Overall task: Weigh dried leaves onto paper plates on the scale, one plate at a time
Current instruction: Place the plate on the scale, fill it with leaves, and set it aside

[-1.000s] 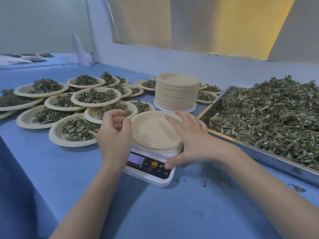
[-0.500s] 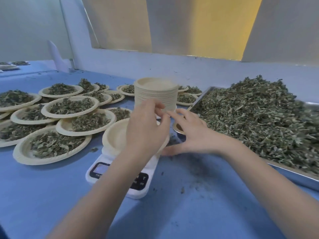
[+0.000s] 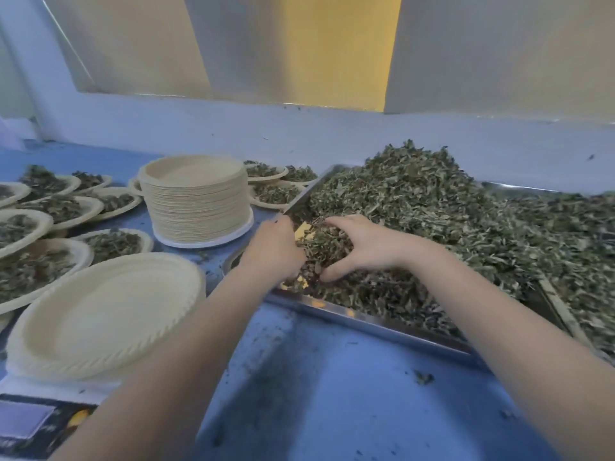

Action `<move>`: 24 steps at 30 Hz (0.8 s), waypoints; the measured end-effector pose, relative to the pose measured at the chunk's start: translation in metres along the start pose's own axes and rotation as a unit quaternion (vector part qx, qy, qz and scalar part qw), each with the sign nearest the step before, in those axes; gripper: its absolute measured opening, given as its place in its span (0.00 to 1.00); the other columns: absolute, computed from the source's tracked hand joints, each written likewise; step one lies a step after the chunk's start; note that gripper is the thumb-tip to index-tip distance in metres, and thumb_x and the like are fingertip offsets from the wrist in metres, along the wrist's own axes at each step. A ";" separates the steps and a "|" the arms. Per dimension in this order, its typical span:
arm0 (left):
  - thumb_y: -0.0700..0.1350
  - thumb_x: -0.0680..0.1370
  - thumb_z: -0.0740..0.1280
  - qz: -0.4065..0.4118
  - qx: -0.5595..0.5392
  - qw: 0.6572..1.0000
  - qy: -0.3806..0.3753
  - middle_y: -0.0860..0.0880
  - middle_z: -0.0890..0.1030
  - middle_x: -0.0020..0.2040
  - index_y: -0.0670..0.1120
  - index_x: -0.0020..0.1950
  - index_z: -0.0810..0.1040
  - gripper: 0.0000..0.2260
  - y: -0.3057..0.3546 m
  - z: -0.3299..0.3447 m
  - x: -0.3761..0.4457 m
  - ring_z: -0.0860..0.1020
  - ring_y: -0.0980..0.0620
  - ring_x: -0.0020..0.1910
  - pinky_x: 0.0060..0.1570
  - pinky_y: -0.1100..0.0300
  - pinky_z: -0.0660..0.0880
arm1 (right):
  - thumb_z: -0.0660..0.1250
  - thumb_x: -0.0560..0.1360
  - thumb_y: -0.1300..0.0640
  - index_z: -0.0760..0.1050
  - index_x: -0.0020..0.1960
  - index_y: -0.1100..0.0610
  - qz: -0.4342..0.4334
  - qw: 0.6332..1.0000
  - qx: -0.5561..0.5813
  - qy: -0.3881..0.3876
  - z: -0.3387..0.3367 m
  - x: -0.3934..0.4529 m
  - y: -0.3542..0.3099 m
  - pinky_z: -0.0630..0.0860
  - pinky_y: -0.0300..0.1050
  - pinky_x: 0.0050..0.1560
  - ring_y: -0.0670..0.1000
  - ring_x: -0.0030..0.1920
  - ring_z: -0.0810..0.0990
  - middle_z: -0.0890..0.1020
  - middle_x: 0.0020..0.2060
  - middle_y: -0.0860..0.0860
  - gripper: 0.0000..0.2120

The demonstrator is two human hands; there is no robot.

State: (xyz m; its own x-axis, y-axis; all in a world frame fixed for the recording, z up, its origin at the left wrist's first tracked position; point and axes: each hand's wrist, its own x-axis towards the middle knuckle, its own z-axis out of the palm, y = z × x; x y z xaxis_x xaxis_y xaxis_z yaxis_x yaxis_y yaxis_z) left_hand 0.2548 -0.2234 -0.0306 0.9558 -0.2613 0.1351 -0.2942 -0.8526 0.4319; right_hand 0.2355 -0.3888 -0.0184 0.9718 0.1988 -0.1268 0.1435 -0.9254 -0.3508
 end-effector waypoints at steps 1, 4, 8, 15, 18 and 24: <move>0.41 0.76 0.65 -0.016 0.000 1.000 -0.023 0.48 0.74 0.42 0.43 0.60 0.69 0.14 -0.001 0.000 0.007 0.74 0.48 0.42 0.37 0.57 0.73 | 0.75 0.64 0.40 0.46 0.78 0.50 0.007 1.000 -0.011 -0.009 -0.003 0.005 0.005 0.57 0.53 0.74 0.56 0.75 0.54 0.50 0.76 0.54 0.53; 0.45 0.71 0.71 -0.056 -0.035 0.991 -0.116 0.47 0.78 0.42 0.43 0.57 0.70 0.18 0.002 0.008 0.023 0.78 0.48 0.39 0.36 0.57 0.76 | 0.78 0.63 0.43 0.47 0.78 0.52 0.021 0.998 -0.048 -0.029 -0.007 0.024 0.012 0.62 0.52 0.71 0.57 0.72 0.60 0.56 0.75 0.56 0.55; 0.41 0.69 0.72 -0.085 -0.152 0.972 -0.156 0.43 0.80 0.47 0.44 0.57 0.69 0.19 0.005 0.020 0.039 0.80 0.46 0.44 0.42 0.54 0.79 | 0.78 0.64 0.53 0.60 0.73 0.56 -0.018 0.998 -0.052 -0.030 0.004 0.046 0.007 0.72 0.47 0.62 0.53 0.60 0.74 0.74 0.65 0.54 0.43; 0.38 0.67 0.71 -0.086 -0.150 0.968 -0.182 0.40 0.77 0.49 0.46 0.72 0.61 0.35 -0.007 0.015 0.039 0.77 0.43 0.36 0.36 0.53 0.77 | 0.78 0.63 0.49 0.58 0.74 0.44 -0.030 0.999 -0.014 -0.037 -0.007 0.044 0.022 0.73 0.45 0.54 0.49 0.56 0.74 0.69 0.66 0.52 0.45; 0.40 0.66 0.74 -0.077 -0.080 0.969 -0.219 0.40 0.77 0.49 0.49 0.74 0.58 0.40 -0.003 0.010 0.036 0.78 0.44 0.35 0.32 0.55 0.77 | 0.75 0.63 0.45 0.54 0.76 0.42 0.008 0.994 -0.090 -0.058 -0.001 0.048 0.019 0.71 0.51 0.62 0.55 0.63 0.70 0.63 0.70 0.57 0.48; 0.36 0.67 0.74 -0.060 -0.117 0.977 -0.165 0.41 0.79 0.50 0.42 0.61 0.69 0.26 -0.001 0.023 0.037 0.81 0.45 0.40 0.43 0.50 0.81 | 0.77 0.63 0.52 0.70 0.65 0.51 -0.049 0.998 -0.021 0.041 0.018 0.052 0.005 0.72 0.39 0.42 0.48 0.48 0.77 0.78 0.52 0.49 0.33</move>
State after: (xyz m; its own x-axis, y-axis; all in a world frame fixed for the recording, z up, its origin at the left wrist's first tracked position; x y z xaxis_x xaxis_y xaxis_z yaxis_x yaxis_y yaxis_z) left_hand 0.2909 -0.2428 -0.0469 0.9204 -0.3310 -0.2079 -0.1355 -0.7690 0.6247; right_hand 0.2833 -0.3774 -0.0432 0.9647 0.2630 -0.0165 0.2444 -0.9161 -0.3178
